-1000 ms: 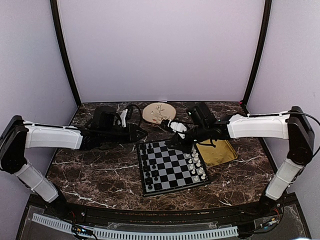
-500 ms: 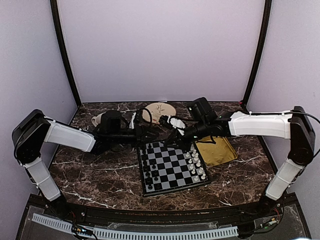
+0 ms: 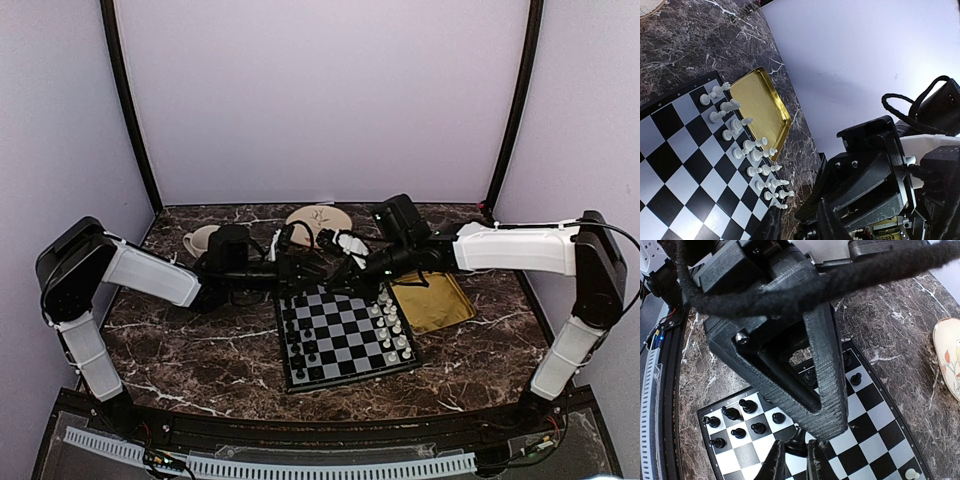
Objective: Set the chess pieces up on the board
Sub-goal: Pass from the right arm to the left
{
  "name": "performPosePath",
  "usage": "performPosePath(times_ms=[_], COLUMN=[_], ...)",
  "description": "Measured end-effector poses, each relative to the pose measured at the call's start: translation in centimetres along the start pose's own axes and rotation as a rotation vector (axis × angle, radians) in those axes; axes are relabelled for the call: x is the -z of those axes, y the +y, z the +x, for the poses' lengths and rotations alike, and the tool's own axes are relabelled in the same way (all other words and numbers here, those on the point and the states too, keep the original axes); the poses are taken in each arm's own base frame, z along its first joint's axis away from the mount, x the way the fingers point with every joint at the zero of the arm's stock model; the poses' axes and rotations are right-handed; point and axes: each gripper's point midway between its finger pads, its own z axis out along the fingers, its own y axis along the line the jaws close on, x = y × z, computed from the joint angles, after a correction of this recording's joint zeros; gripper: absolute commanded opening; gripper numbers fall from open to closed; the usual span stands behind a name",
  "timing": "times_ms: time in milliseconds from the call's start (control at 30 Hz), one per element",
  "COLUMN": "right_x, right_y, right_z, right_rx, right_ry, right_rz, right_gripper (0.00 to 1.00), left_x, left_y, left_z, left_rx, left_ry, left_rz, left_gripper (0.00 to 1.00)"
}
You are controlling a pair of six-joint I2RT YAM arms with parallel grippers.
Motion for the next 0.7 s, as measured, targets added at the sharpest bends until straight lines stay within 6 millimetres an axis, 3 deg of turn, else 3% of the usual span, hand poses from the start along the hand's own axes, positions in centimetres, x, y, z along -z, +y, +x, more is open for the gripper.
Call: performPosePath(times_ms=[400,700], right_x=[0.0,-0.2], right_y=[-0.9,-1.3], right_z=[-0.1,0.0], right_rx=[-0.017,-0.022], right_ry=[-0.004,-0.003], right_rz=[0.044,0.055], right_gripper=[0.14,0.14], left_x=[-0.3,-0.4], left_y=[-0.2,-0.1], left_z=[0.5,0.5], left_rx=[0.020,0.032], left_ry=[0.017,0.018], left_rz=[0.021,0.020], left_gripper=[0.27,0.14])
